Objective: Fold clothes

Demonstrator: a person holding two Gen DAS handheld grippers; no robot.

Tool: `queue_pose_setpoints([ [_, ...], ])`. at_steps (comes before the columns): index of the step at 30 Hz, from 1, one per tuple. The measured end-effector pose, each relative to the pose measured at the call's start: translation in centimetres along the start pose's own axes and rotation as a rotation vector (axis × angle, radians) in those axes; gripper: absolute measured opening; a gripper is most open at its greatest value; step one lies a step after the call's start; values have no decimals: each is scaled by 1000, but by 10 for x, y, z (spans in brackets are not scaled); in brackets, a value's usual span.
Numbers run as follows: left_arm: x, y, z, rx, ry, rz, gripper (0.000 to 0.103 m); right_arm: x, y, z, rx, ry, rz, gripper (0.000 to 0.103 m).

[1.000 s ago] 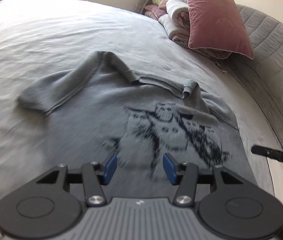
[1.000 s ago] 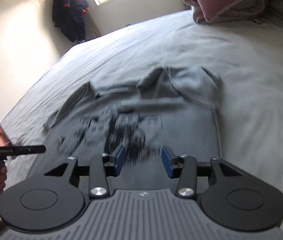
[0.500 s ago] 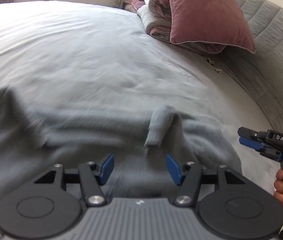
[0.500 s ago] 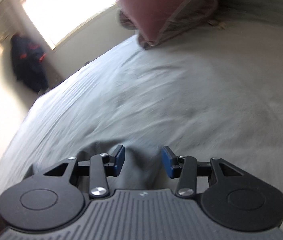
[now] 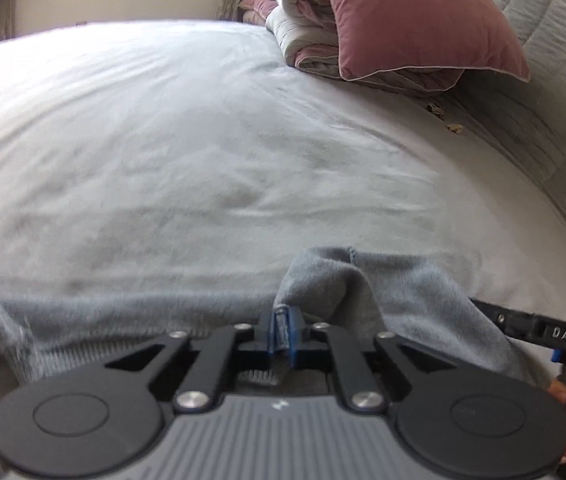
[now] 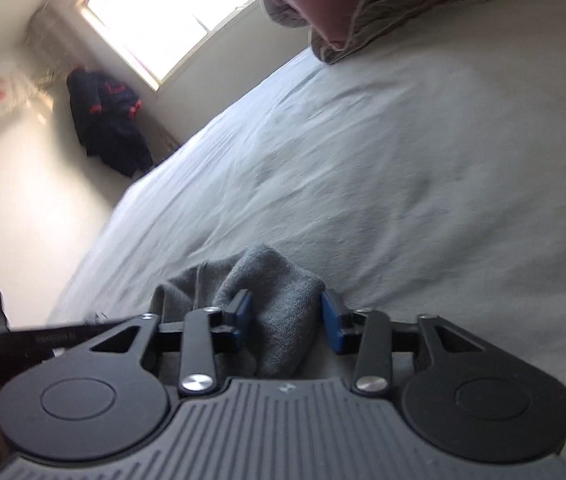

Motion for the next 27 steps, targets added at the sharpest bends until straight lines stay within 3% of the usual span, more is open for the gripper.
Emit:
queue_pose_setpoints([
  [7, 39, 3, 4, 107, -114, 72, 3, 18, 22, -3, -36, -12, 127, 7],
  [15, 67, -33, 17, 193, -229, 131, 3, 35, 43, -2, -181, 63, 247, 7],
  [23, 57, -77, 21, 253, -241, 104, 3, 32, 29, 13, -275, 127, 231, 7],
  [27, 57, -62, 29, 225, -207, 98, 8, 35, 31, 20, -221, 60, 215, 9],
])
Point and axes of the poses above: each gripper's, at about its wrist camera, not at the fingertips, and y roughly against the way its jaws point, z to its right, x to its top, the point moved 8 cm from there along -y, roughly the way its jaws point, and after that the axes turned 2 degrees about x, right-handed, at the moved point
